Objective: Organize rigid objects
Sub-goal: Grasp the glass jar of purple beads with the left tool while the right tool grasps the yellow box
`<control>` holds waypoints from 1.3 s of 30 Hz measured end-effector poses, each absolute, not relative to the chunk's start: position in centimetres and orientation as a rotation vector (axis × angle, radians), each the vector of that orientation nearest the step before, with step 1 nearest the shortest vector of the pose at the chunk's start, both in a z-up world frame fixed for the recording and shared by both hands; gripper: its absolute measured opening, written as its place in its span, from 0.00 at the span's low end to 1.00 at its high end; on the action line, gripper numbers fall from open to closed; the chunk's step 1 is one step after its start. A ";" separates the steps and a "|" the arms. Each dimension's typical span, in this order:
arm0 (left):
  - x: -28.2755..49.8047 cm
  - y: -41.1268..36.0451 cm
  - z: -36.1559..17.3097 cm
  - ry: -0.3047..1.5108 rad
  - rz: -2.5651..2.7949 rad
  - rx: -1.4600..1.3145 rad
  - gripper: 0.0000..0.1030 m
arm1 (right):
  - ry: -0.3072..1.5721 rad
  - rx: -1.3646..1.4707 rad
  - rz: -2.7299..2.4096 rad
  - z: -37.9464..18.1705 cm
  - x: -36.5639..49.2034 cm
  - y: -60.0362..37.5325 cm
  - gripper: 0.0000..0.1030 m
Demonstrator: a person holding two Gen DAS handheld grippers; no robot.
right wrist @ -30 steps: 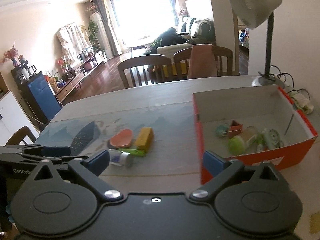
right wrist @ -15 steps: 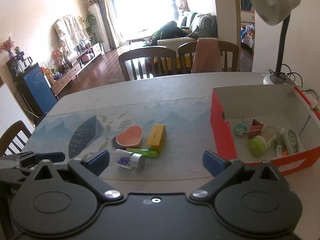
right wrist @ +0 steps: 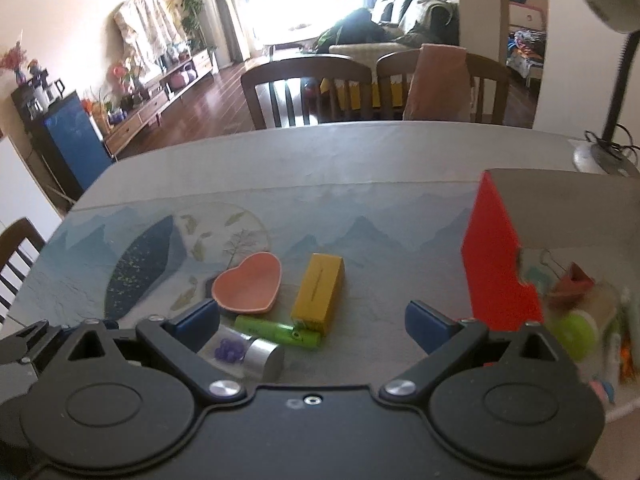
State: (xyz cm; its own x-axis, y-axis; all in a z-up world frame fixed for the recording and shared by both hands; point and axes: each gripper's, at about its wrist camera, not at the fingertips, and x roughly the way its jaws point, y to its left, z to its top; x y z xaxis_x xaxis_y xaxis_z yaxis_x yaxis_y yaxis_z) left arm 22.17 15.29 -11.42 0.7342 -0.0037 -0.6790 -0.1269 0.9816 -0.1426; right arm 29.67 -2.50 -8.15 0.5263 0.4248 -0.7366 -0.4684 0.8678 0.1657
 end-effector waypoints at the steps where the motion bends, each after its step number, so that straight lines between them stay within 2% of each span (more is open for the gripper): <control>1: 22.6 15.3 -11.8 0.754 0.071 -0.190 0.99 | 0.871 -0.062 0.537 -8.5 30.2 -2.2 0.95; 10: 25.2 14.5 -15.0 0.798 0.093 -0.188 0.99 | 0.941 -0.136 0.512 -12.3 34.3 0.1 0.87; 24: 26.5 13.0 -17.1 0.791 0.084 -0.139 0.99 | 1.010 -0.208 0.471 -16.2 36.8 2.3 0.64; 26: 26.7 12.7 -17.3 0.795 0.078 -0.132 0.99 | 1.004 -0.216 0.474 -16.4 36.9 2.5 0.63; 31: 26.9 12.5 -17.7 0.802 0.059 -0.152 0.98 | 0.982 -0.238 0.486 -16.3 36.9 2.9 0.51; 39: 26.5 12.1 -18.4 0.826 0.026 -0.161 0.80 | 0.954 -0.256 0.492 -16.3 36.7 3.0 0.36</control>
State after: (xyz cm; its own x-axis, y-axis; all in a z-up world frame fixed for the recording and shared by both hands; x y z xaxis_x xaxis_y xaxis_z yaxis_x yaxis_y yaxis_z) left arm 26.49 12.05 -18.44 0.6784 -0.0394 -0.7336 -0.0857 0.9875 -0.1323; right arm 36.67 3.02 -16.29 0.4799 0.2881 -0.8287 -0.5086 0.8610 0.0048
